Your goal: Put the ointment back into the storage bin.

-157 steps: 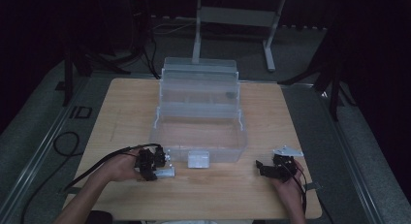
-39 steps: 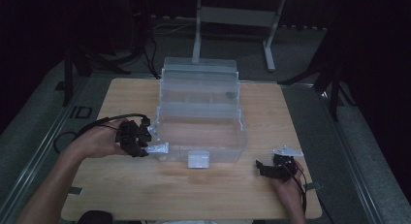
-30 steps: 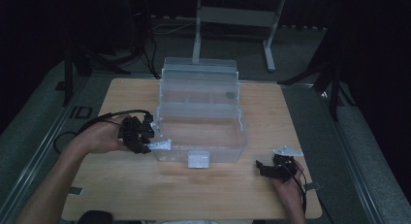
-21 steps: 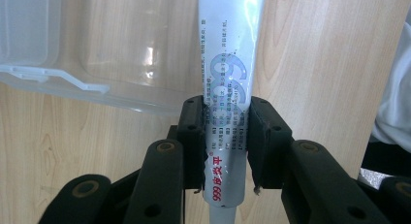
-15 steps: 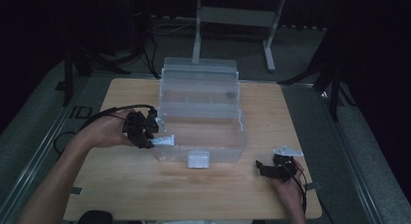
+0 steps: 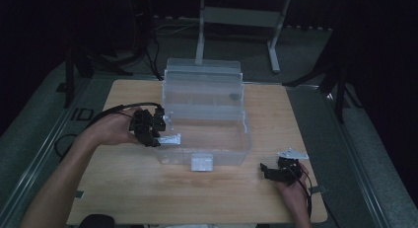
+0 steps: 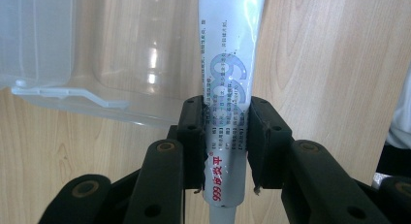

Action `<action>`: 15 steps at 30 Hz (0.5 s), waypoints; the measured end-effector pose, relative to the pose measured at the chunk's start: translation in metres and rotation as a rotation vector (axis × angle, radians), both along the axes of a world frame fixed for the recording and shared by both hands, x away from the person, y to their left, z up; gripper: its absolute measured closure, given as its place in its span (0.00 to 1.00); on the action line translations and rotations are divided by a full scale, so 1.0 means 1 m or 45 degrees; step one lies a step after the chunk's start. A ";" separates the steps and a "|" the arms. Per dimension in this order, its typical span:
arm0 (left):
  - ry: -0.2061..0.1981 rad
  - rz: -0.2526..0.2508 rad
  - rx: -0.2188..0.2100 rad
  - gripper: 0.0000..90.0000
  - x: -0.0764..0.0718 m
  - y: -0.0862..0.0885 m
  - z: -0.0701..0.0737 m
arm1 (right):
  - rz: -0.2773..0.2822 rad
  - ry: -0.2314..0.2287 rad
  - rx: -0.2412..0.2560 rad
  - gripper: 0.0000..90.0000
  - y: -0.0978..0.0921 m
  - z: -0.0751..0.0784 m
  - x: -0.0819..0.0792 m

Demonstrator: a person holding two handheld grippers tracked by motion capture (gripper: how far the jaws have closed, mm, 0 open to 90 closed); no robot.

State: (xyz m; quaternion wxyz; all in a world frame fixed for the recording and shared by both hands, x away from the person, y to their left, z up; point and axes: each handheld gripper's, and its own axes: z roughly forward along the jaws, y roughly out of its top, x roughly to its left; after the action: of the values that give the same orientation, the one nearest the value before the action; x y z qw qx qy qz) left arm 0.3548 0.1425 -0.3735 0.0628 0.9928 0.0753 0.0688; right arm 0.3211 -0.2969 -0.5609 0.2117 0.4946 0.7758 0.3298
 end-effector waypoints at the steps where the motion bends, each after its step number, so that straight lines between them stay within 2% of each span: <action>1: -0.002 -0.002 0.001 0.78 0.000 0.000 0.000 | 0.000 0.000 0.000 0.14 0.000 0.000 0.000; 15: 0.001 0.000 -0.004 0.78 0.010 -0.008 -0.005 | -0.001 -0.001 0.001 0.14 0.000 0.000 0.000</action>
State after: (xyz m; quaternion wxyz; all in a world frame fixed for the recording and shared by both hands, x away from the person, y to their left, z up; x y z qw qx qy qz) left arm 0.3649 0.1342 -0.3785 0.0644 0.9927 0.0756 0.0682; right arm 0.3211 -0.2969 -0.5610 0.2119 0.4947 0.7755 0.3301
